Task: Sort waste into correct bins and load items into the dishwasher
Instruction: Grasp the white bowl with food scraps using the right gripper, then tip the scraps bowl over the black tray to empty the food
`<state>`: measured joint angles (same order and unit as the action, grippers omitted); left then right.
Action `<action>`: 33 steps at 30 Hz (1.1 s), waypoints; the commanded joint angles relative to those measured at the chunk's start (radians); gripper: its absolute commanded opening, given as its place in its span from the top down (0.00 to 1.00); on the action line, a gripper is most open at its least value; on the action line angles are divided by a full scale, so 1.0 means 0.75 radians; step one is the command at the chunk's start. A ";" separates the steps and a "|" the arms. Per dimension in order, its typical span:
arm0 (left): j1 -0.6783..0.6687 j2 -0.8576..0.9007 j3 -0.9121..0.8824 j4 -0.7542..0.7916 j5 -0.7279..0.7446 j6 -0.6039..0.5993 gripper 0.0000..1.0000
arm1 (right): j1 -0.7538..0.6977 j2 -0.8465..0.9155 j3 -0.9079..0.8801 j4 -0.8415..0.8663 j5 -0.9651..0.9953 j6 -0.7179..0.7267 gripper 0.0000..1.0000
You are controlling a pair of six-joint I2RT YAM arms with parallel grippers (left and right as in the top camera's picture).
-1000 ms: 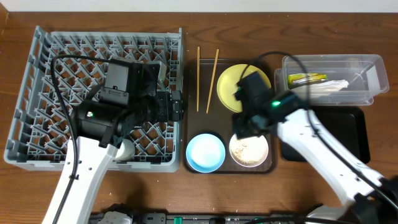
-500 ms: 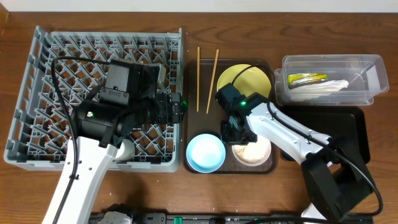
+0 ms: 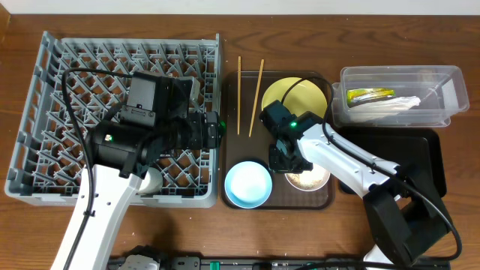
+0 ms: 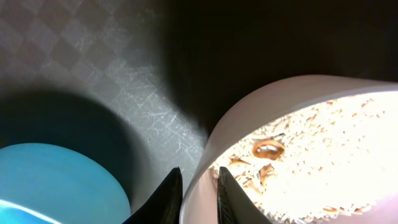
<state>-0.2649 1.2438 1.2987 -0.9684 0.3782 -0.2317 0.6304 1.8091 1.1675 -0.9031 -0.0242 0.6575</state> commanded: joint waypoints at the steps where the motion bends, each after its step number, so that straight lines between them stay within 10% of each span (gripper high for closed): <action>1: -0.004 0.006 0.019 -0.004 -0.012 0.002 0.10 | -0.007 0.021 -0.006 0.005 0.031 -0.026 0.82; 18: -0.004 0.006 0.019 -0.003 -0.012 0.003 0.10 | -0.110 -0.027 0.007 -0.005 -0.073 -0.128 0.99; 33: -0.004 0.006 0.019 -0.003 -0.013 0.003 0.09 | -0.849 -0.505 0.006 -0.027 -0.907 -0.696 0.99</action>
<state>-0.2649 1.2438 1.2987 -0.9684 0.3782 -0.2317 0.0845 1.4445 1.1675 -0.9031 -0.5285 0.2573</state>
